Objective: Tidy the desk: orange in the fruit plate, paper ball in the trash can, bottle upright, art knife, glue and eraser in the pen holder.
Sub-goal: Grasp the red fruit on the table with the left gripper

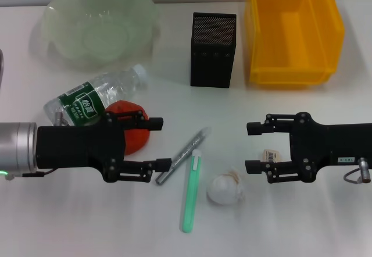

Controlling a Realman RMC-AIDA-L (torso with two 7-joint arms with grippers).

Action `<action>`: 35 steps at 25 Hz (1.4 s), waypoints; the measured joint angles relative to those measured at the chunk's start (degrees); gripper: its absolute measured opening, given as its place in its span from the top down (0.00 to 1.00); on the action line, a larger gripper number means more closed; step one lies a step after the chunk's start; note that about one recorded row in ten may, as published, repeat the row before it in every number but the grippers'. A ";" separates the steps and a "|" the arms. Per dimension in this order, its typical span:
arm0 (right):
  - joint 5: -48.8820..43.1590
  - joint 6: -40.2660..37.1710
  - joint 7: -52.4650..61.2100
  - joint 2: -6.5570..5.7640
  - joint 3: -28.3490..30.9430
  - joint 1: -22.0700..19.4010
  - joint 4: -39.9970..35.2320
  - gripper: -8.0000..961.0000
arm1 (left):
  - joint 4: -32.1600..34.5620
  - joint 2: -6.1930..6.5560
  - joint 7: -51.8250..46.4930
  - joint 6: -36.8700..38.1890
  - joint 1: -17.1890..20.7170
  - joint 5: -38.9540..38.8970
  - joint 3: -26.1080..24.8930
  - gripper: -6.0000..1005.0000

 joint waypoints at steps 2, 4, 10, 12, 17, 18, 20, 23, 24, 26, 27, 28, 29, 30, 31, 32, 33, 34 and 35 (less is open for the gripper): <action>0.00 0.00 0.00 -0.05 0.00 -0.14 0.00 0.22 | 0.65 -0.07 -0.36 -0.24 0.00 -0.07 -0.21 0.20; 0.00 0.00 0.00 -0.17 0.00 -0.22 0.00 0.22 | 1.25 -0.12 -0.86 -0.65 -0.04 -0.14 -1.00 0.20; -0.01 0.09 -0.29 -0.38 0.39 -0.94 -0.05 0.22 | 4.43 -0.17 -3.51 -2.43 -0.16 -0.18 -3.10 0.20; -0.01 0.16 -0.87 -0.43 0.45 -1.12 -0.06 0.22 | 5.86 -0.17 -4.90 -3.80 -0.18 -0.18 -3.11 0.20; 0.00 0.18 -1.99 -0.39 0.42 -1.61 -0.01 0.22 | 7.20 -0.17 -6.60 -7.74 -0.50 0.05 -2.75 0.20; -0.01 0.18 -2.25 -0.36 0.42 -1.67 0.00 0.22 | 7.38 -0.17 -6.87 -8.84 -0.60 0.19 -2.64 0.20; -0.01 0.18 -2.66 -0.31 0.43 -1.75 0.00 0.22 | 7.63 -0.17 -7.11 -10.81 -0.67 0.43 -2.47 0.20; -0.01 0.19 -2.83 -0.35 0.44 -1.78 0.00 0.22 | 7.70 0.13 -7.20 -12.32 -0.38 0.52 -1.93 0.20; -0.01 0.25 -2.85 -0.40 0.44 -1.79 0.00 0.22 | 7.71 0.22 -7.23 -12.42 -0.32 0.52 -1.85 0.20; -0.01 0.59 -2.88 -0.47 0.44 -1.80 0.00 0.23 | 7.72 0.29 -7.41 -12.46 -0.19 0.52 -1.61 0.20; -0.01 0.59 -2.88 -0.47 0.44 -1.80 0.00 0.23 | 7.72 0.39 -7.85 -12.51 0.01 0.79 -1.15 0.20; -0.01 0.71 -2.88 -0.47 0.44 -1.80 0.00 0.23 | 7.73 0.39 -8.11 -12.59 0.07 1.04 -1.00 0.20; -0.01 0.74 -2.89 -0.47 0.42 -1.80 0.00 0.23 | 7.77 0.42 -8.56 -12.93 0.15 1.73 -0.85 0.20; -0.01 0.74 -2.89 -0.47 0.37 -1.80 0.00 0.23 | 7.79 0.41 -8.75 -13.26 0.17 2.21 -0.85 0.20; -0.01 0.75 -2.90 -0.47 0.28 -1.80 0.01 0.24 | 7.81 0.36 -8.98 -13.75 0.18 2.81 -0.85 0.20; -0.01 0.76 -2.90 -0.47 0.24 -1.80 0.01 0.24 | 7.81 0.27 -9.14 -14.40 0.18 3.41 -0.85 0.20; -0.01 0.76 -2.90 -0.47 0.21 -1.78 0.00 0.24 | 7.81 0.11 -9.26 -15.15 0.13 4.21 -0.86 0.20; -0.01 0.77 -2.90 -0.47 0.19 -1.76 0.00 0.24 | 7.81 0.11 -9.26 -15.15 0.13 4.21 -0.86 0.20; -0.01 0.78 -2.90 -0.47 0.16 -1.74 0.00 0.24 | 7.81 0.02 -9.28 -15.46 0.09 4.53 -0.86 0.20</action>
